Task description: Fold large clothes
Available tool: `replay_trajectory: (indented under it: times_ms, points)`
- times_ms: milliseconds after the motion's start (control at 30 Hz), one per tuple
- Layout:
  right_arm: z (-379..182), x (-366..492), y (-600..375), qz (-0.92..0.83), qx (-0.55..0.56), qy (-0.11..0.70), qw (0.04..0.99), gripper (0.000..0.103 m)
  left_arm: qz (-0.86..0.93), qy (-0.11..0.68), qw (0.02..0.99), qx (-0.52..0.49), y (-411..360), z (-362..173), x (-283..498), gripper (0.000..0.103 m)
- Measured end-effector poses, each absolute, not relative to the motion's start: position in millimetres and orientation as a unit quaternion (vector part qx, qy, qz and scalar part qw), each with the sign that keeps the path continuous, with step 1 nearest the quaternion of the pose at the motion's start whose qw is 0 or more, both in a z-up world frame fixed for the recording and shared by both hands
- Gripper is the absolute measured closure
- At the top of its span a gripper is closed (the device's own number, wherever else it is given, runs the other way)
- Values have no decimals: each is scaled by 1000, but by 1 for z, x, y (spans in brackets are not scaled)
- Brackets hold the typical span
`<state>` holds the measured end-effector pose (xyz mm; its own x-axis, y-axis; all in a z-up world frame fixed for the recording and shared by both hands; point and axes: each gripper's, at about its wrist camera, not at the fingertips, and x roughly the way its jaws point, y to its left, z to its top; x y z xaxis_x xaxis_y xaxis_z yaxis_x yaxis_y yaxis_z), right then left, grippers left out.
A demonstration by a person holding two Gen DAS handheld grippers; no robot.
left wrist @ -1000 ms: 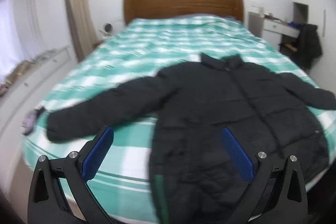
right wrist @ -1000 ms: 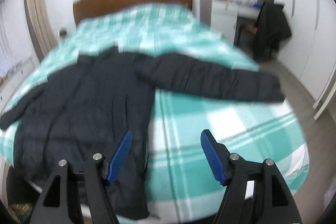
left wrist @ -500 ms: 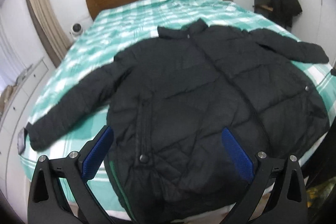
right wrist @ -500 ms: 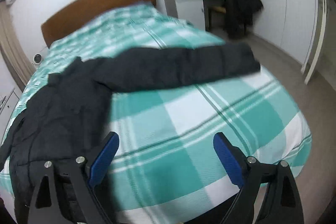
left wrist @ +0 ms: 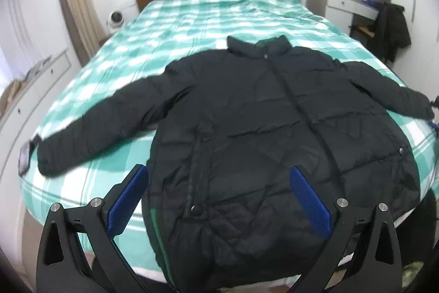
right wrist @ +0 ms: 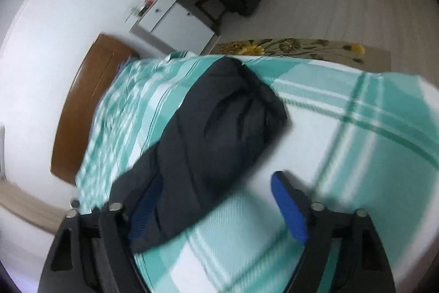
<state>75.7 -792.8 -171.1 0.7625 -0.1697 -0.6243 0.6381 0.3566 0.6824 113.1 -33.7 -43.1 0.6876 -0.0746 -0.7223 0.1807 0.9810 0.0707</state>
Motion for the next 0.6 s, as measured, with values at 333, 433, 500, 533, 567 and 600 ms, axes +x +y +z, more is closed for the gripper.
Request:
replay_trajectory:
  times_ms: [333, 433, 500, 533, 567, 600]
  points:
    - [-52, 149, -706, -189, 339, 195, 901, 95, -27, 411, 910, 52, -4, -60, 120, 1]
    - [3, 182, -622, -98, 240, 199, 945, 95, -27, 416, 908, 39, -2, -65, 126, 1]
    - [19, 203, -564, -41, 190, 214, 957, 95, -29, 412, 910, 28, -1, -63, 126, 1]
    - [20, 210, -545, -24, 177, 221, 959, 95, -30, 410, 911, 24, -1, -62, 126, 1]
    - [18, 222, -514, 3, 159, 236, 959, 95, -32, 409, 912, 21, 0, -61, 125, 1]
    - [15, 229, -493, 19, 149, 248, 957, 95, -33, 408, 912, 21, 0, -61, 123, 1]
